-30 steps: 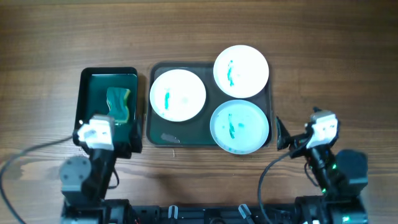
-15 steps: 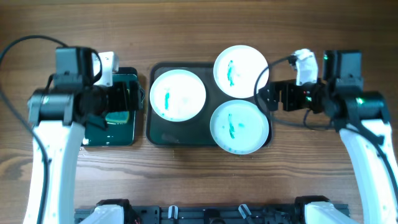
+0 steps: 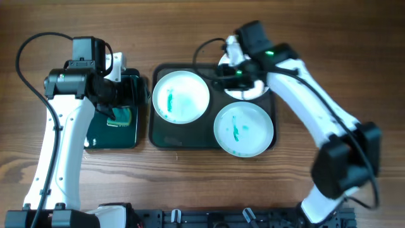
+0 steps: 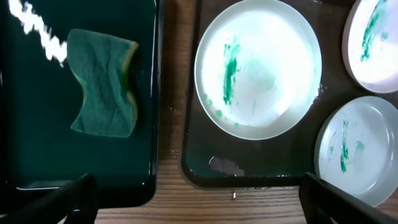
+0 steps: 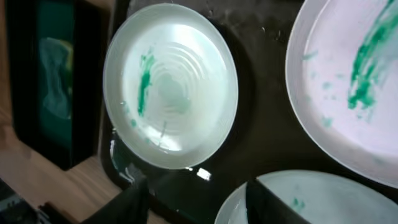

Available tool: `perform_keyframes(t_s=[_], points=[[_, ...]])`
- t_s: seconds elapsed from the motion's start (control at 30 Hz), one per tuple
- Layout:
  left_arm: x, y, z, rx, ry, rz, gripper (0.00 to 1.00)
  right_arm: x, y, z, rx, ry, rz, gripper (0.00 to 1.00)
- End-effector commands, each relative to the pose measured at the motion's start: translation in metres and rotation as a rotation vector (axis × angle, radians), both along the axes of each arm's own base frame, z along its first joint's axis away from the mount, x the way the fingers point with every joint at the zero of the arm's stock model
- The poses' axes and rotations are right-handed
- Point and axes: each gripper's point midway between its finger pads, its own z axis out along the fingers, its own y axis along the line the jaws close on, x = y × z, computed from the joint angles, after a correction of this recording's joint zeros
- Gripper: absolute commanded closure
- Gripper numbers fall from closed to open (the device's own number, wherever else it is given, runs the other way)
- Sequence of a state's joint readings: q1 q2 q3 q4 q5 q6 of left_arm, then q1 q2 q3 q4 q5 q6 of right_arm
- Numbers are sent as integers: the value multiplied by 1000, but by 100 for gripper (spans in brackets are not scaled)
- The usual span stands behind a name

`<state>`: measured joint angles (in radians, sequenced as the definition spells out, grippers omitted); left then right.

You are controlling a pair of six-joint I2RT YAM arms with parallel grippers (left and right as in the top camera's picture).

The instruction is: Clean dirty plates on tray and stack at the side

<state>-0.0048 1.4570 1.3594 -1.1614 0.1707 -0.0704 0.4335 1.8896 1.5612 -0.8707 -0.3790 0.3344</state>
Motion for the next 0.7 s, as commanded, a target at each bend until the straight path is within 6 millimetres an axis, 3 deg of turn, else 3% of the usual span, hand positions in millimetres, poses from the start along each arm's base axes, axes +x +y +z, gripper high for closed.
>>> perform_keyframes(t_s=[0.0, 0.13, 0.4, 0.57, 0.67], points=[[5, 15, 3, 54, -4, 134, 0, 10, 5, -41, -76, 62, -48, 63], [8, 21, 4, 75, -15, 177, 0, 12, 10, -74, -113, 93, -43, 66], [16, 23, 7, 84, -53, 184, 0, 9, 28, -108, -137, 93, 16, 66], [16, 23, 7, 85, -51, 183, 0, 11, 21, -116, -179, 85, 7, 68], [16, 26, 7, 102, -53, 190, 0, 13, 22, -117, -179, 79, 6, 80]])
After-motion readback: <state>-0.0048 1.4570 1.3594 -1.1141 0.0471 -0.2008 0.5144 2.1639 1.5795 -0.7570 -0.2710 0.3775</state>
